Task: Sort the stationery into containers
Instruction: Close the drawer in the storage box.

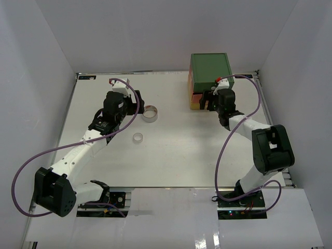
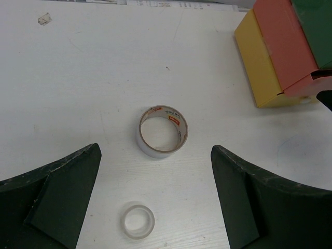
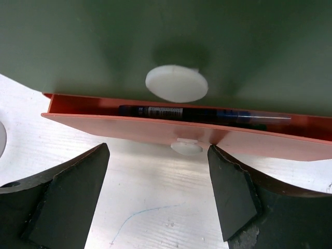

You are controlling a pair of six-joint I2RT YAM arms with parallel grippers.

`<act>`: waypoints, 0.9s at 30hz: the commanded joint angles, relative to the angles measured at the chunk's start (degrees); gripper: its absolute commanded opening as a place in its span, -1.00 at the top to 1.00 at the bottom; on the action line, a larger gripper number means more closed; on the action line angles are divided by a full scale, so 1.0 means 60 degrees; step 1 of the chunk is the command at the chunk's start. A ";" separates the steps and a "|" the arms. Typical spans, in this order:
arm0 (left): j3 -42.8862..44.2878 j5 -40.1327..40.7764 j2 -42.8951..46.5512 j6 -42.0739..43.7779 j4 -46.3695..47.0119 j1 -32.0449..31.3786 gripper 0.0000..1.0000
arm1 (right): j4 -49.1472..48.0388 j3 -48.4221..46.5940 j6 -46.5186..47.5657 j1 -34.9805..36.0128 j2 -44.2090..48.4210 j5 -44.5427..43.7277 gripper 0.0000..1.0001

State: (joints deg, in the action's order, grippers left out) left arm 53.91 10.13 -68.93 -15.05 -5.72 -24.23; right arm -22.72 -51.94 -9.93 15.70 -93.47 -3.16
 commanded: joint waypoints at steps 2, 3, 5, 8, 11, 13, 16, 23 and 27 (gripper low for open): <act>-0.0035 0.0143 0.0135 0.0091 0.0118 0.0010 -0.96 | -0.1032 -0.0454 0.0030 -0.0068 -0.0110 -0.0367 -0.66; -0.0035 0.0143 0.0150 0.0091 0.0118 0.0010 -0.96 | -0.1062 -0.0527 0.0059 -0.0054 -0.0153 -0.0382 -0.66; -0.0035 0.0128 0.0164 0.0091 0.0117 0.0010 -0.96 | -0.1077 -0.0600 0.0044 -0.0054 -0.0212 -0.0440 -0.66; -0.0035 0.0142 0.0164 0.0091 0.0118 0.0010 -0.96 | -0.1193 -0.0659 -0.0014 -0.0054 -0.0300 -0.0513 -0.66; -0.0049 0.0172 0.0164 0.0106 0.0117 0.0010 -0.96 | -0.1384 -0.0659 -0.0204 -0.0054 -0.0359 -0.0558 -0.66; -0.0049 0.0172 0.0164 0.0120 0.0132 0.0010 -0.96 | -0.1428 -0.0659 -0.0321 -0.0054 -0.0417 -0.0543 -0.66; -0.0050 0.0143 0.0121 0.0106 0.0132 0.0010 -0.96 | -0.1457 -0.0645 -0.0380 -0.0054 -0.0461 -0.0543 -0.66; -0.0049 0.0142 0.0135 0.0106 0.0132 0.0010 -0.96 | -0.1487 -0.0396 -0.0322 -0.0054 -0.0023 -0.0455 -0.66; -0.0049 0.0113 0.0164 0.0106 0.0132 0.0010 -0.96 | -0.1414 0.0334 -0.0556 -0.0054 0.1014 -0.0440 -0.68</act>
State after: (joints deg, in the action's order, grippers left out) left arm 53.91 10.17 -68.93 -14.98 -5.58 -24.23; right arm -27.42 -52.31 -12.08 15.70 -93.56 -5.41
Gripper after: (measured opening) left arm 0.979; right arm 0.835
